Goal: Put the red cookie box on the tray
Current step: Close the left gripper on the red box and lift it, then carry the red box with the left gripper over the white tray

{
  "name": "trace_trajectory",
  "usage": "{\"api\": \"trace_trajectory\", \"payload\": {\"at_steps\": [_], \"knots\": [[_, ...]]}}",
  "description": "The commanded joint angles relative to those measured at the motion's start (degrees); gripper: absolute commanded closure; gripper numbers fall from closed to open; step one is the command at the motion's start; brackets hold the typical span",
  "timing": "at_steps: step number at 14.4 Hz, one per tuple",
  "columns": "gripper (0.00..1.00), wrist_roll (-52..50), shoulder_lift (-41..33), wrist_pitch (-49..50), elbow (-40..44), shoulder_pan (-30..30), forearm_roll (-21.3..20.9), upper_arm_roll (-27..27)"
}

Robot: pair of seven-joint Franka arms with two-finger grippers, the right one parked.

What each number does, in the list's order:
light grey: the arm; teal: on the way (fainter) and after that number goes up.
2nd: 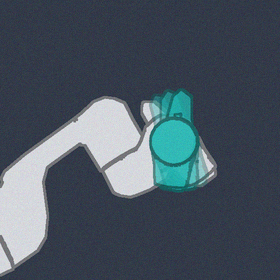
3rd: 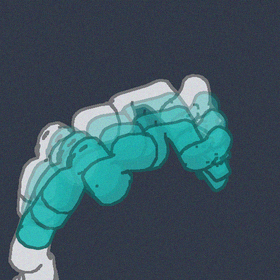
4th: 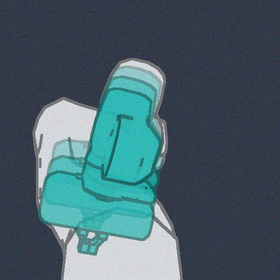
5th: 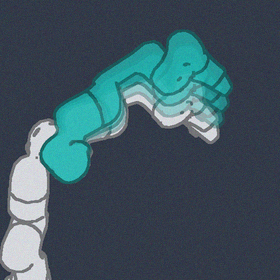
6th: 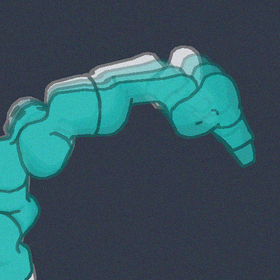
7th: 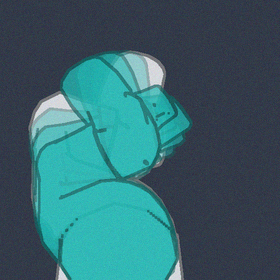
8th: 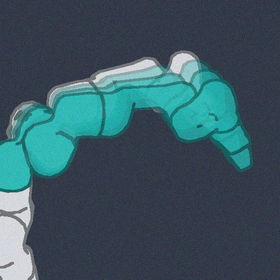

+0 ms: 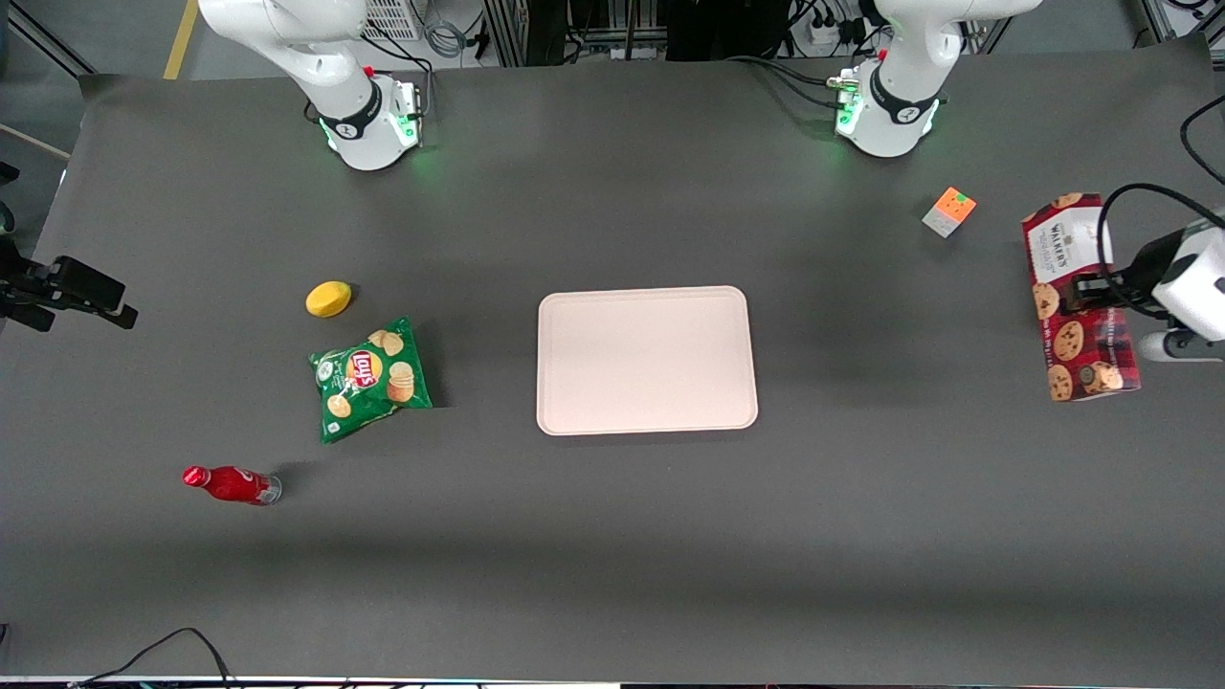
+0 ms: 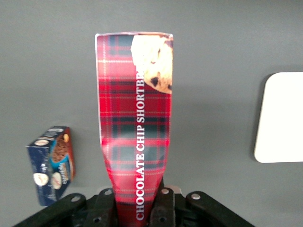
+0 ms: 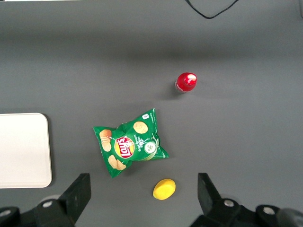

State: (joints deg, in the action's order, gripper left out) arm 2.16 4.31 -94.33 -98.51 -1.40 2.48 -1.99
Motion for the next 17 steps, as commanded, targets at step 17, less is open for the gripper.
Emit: {"api": "trace_trajectory", "payload": {"at_steps": [17], "knots": [[0.87,-68.6,17.2,-30.2,-13.3,5.1,-22.5,40.8]]}}
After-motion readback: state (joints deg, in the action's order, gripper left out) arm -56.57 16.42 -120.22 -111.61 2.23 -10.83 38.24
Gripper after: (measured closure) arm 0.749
